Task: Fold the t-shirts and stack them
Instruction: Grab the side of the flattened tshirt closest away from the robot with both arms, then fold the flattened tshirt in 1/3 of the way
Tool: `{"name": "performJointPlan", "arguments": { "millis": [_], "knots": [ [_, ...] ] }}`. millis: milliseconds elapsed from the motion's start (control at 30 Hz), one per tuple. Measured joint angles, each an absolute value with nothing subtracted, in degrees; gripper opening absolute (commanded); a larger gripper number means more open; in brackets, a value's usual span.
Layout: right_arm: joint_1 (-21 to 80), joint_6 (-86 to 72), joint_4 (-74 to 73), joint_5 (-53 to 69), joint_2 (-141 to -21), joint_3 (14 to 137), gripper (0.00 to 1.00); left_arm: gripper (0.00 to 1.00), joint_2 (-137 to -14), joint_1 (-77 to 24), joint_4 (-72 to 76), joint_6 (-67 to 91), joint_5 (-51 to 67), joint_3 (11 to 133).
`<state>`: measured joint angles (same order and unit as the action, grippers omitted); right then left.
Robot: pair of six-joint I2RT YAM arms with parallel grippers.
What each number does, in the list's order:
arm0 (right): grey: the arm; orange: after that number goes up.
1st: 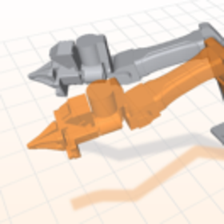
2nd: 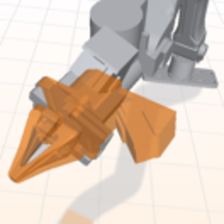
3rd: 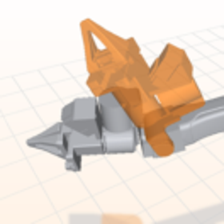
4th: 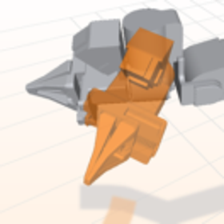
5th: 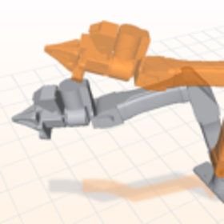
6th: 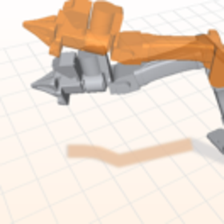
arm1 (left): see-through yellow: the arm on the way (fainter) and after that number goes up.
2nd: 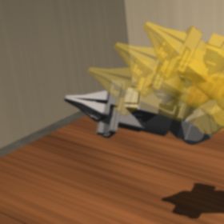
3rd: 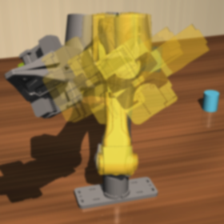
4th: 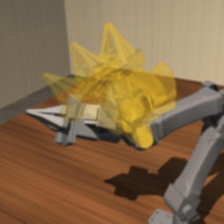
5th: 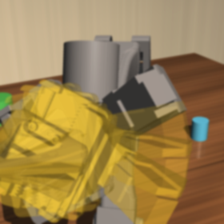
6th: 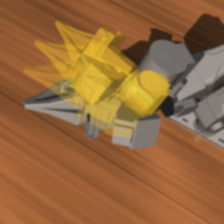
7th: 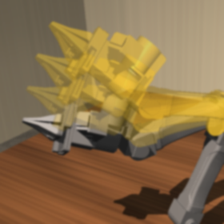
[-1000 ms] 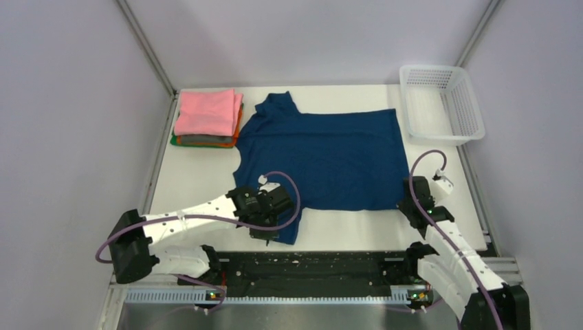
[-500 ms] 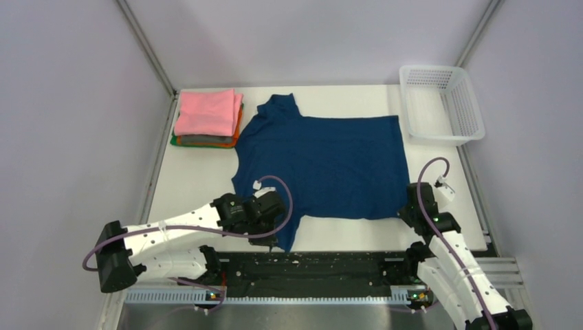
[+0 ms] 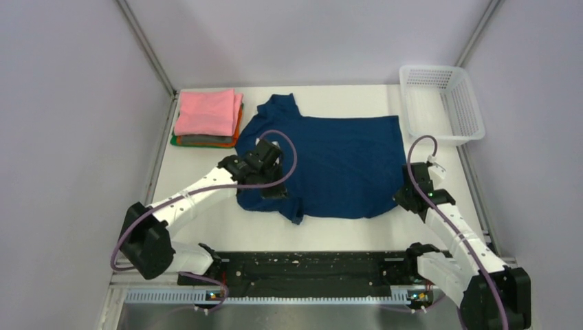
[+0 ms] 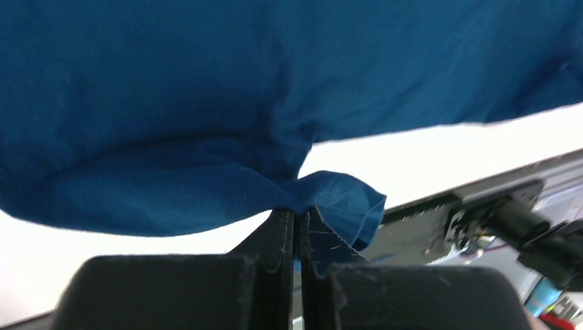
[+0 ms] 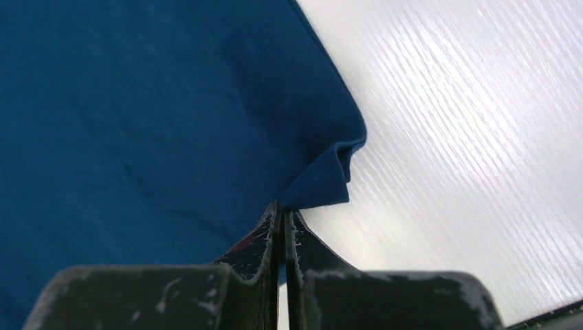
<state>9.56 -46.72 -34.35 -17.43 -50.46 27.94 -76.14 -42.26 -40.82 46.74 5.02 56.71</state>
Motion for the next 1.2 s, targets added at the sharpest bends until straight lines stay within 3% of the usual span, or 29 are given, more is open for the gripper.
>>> {"name": "performJointPlan", "arguments": {
  "millis": [300,500,1000,1200],
  "knots": [
    [9.17,-43.4,-31.22,-18.87,-62.15,38.44,0.0,0.0,-84.38,-30.22,-38.59,41.8,5.26,68.66],
    [7.66,-41.12,-30.37,-19.7,-68.1,43.11,0.0,0.0,-85.89,-25.02,-37.65,39.16,5.08,70.41],
    [6.46,-37.91,-27.2,-21.08,-76.18,49.3,0.01,0.0,-92.84,-20.93,-35.81,30.63,5.65,79.85],
    [5.78,-37.47,-26.06,-21.69,-80.47,51.57,0.06,0.01,-97.14,-19.18,-34.44,28.1,6.22,83.18]
  ]
}}
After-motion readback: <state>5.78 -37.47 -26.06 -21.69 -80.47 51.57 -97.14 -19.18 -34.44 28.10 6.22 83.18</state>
